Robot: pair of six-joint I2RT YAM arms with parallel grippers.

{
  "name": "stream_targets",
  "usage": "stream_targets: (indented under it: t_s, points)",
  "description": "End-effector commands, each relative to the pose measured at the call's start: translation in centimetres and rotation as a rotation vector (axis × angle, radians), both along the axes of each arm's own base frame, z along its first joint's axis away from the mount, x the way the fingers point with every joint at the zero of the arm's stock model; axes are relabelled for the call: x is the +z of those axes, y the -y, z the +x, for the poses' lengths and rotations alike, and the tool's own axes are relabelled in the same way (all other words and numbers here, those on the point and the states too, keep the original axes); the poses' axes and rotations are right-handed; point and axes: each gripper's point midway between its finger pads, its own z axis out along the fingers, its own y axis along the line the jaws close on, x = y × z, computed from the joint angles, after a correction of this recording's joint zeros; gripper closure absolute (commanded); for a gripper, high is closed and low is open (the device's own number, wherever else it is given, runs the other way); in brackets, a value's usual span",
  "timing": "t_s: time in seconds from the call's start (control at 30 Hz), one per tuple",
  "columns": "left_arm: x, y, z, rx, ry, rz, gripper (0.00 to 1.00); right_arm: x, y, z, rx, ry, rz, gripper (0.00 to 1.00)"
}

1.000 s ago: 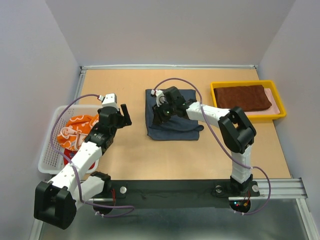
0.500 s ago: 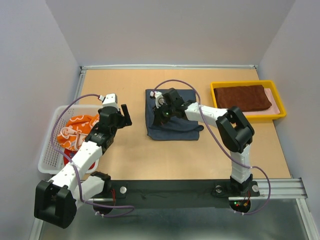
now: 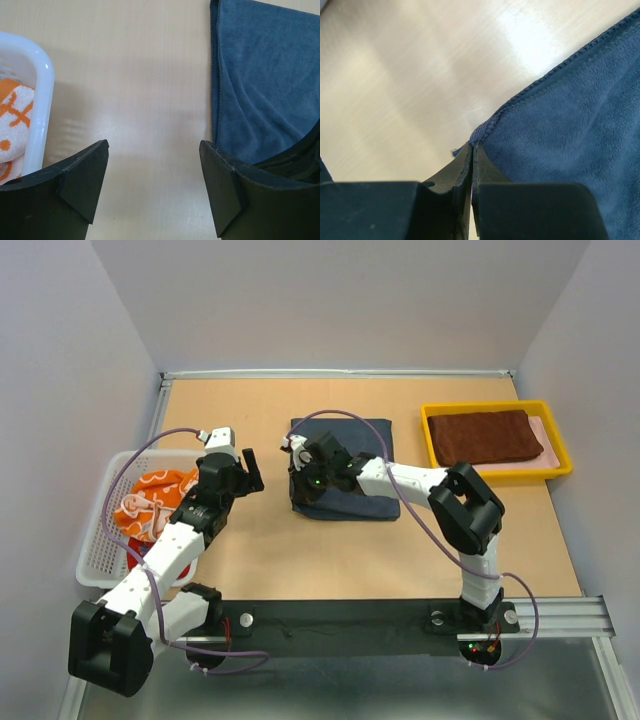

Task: Fold and stack the towels
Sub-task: Fold the towel

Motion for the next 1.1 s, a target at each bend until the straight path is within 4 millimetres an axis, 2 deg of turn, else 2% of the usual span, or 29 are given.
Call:
stream_targets:
  t_s: [0.0,0.2,0.3,0.33,0.37,0.5,0.53,0.57,0.63,0.67,0.7,0.73,0.77,0.8,0.83,0.93,0.97,1.0,1.03,1.07]
  points:
    - [2.4,0.3,1.0,-0.008,0.068,-0.016,0.16,3.5,-0.6,-0.2,-0.051,0.077,0.042,0.97]
    - [2.1,0.6,1.0,-0.02,0.051,-0.018,0.16,3.7,-0.3,-0.5,-0.066,0.083,0.045,0.96]
    - [1.9,0.6,1.0,-0.021,0.044,-0.017,0.16,1.9,0.1,-1.3,-0.06,0.048,0.018,0.96]
    - [1.8,0.6,1.0,-0.023,0.043,-0.017,0.16,0.4,0.4,-1.8,-0.058,0.023,-0.007,0.95]
    - [1.8,0.6,1.0,-0.024,0.04,-0.017,0.16,-0.3,0.5,-2.1,-0.055,0.012,-0.016,0.95]
    - [1.5,0.9,1.0,-0.036,0.029,-0.023,0.16,-3.1,0.8,-3.5,-0.034,-0.054,-0.051,0.84]
    - [1.4,1.0,1.0,-0.04,0.027,-0.026,0.16,-3.2,0.6,-4.0,-0.02,-0.073,-0.044,0.82]
    - [1.4,1.1,1.0,-0.042,0.026,-0.033,0.16,-3.0,0.4,-4.3,-0.013,-0.077,-0.039,0.79]
    - [1.6,1.5,0.9,-0.051,0.027,-0.052,0.16,-1.0,-0.2,-4.7,0.009,-0.062,0.001,0.67]
    - [1.8,1.6,0.9,-0.05,0.03,-0.062,0.16,0.2,-0.5,-4.8,0.013,-0.053,0.025,0.62]
    - [2.1,2.1,0.9,-0.06,0.034,-0.083,0.16,2.6,-0.5,-4.7,0.013,-0.024,0.065,0.52]
    - [2.5,2.8,0.7,-0.072,0.035,-0.122,0.16,3.7,-0.4,-4.5,0.001,-0.004,0.08,0.43]
    - [2.2,3.1,0.3,-0.07,0.017,-0.136,0.16,4.8,-0.3,-4.4,-0.006,0.016,0.093,0.43]
    - [2.3,4.1,-0.1,-0.095,0.012,-0.159,0.16,6.8,0.1,-4.5,-0.017,0.047,0.12,0.38]
    - [2.3,4.8,-0.3,-0.109,0.007,-0.178,0.16,7.4,0.6,-4.3,-0.032,0.066,0.121,0.37]
    - [1.8,6.9,-1.1,-0.123,-0.029,-0.232,0.18,7.7,3.7,-2.5,-0.186,0.144,0.05,0.35]
    - [1.5,8.5,-1.7,-0.149,-0.05,-0.249,0.19,7.2,5.9,-1.8,-0.272,0.164,0.005,0.35]
    - [1.3,9.1,-1.8,-0.151,-0.061,-0.253,0.19,6.7,8.1,-0.4,-0.357,0.172,-0.028,0.35]
    - [0.9,9.6,-2.0,-0.154,-0.077,-0.258,0.19,5.1,10.2,-0.3,-0.409,0.153,-0.071,0.36]
    - [0.3,10.6,-2.3,-0.164,-0.105,-0.27,0.2,5.2,11.9,0.1,-0.478,0.145,-0.077,0.37]
